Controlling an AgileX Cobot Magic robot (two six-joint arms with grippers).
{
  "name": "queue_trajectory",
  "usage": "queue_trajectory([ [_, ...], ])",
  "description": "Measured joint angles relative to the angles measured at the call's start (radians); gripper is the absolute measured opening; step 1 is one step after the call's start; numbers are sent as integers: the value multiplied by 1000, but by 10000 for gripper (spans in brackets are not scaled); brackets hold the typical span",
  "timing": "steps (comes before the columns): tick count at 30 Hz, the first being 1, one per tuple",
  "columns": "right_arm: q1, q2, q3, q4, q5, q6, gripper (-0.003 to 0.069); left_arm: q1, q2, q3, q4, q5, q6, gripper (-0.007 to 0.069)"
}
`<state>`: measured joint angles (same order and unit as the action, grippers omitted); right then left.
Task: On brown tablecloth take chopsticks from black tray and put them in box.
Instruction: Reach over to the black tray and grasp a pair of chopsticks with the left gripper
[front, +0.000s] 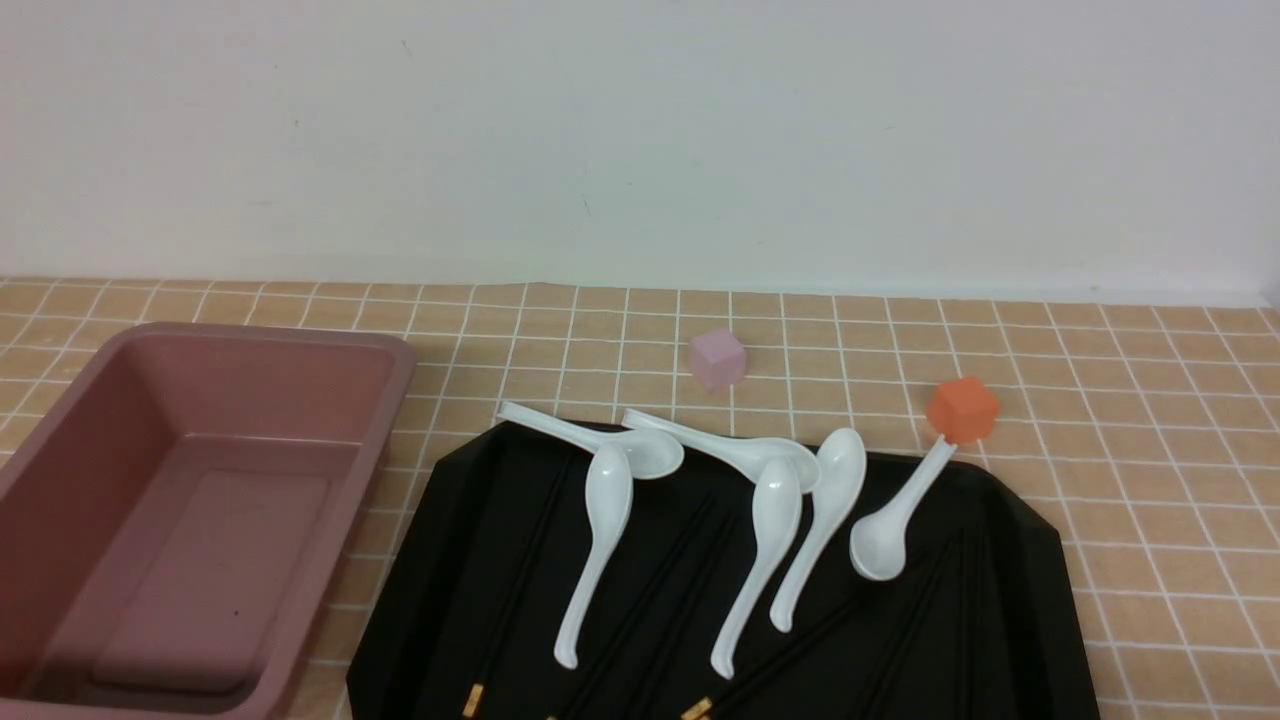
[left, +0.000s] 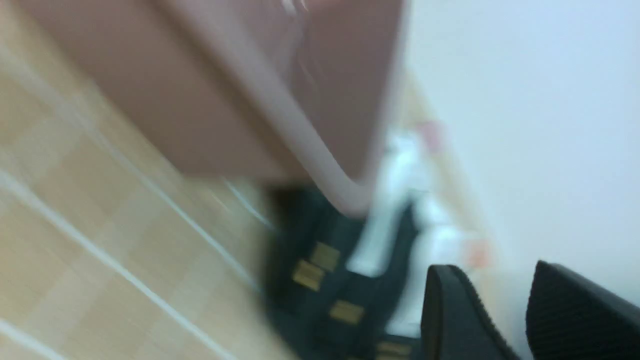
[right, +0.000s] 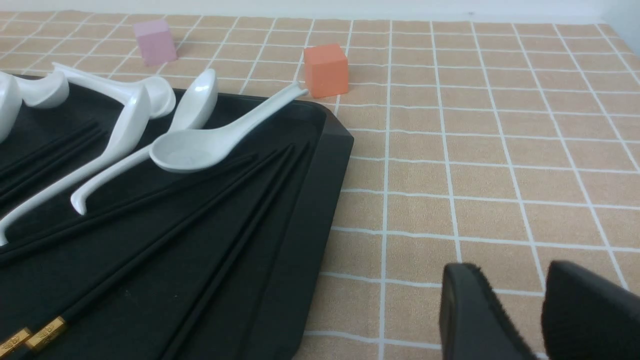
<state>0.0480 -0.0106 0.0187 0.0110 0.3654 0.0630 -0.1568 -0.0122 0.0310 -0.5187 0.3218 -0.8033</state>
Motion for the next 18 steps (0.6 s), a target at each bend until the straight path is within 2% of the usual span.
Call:
queue_trajectory([
  [3,0,0,0,0,0,0,240,0,0,0,-83,-91,-43,239],
  [7,0,0,0,0,0,0,240,0,0,0,-110,-212,-50,239],
  [8,0,0,0,0,0,0,240,0,0,1,-128,-303,-54,232],
  [10,0,0,0,0,0,0,240,0,0,1,-153,-385,-62,211],
  [14,0,0,0,0,0,0,240,0,0,-76,-134,-460,-17,83],
  [16,0,0,0,0,0,0,240,0,5,-156,-96,-431,54,10],
  [18,0,0,0,0,0,0,240,0,46,-251,-50,-351,138,-13],
])
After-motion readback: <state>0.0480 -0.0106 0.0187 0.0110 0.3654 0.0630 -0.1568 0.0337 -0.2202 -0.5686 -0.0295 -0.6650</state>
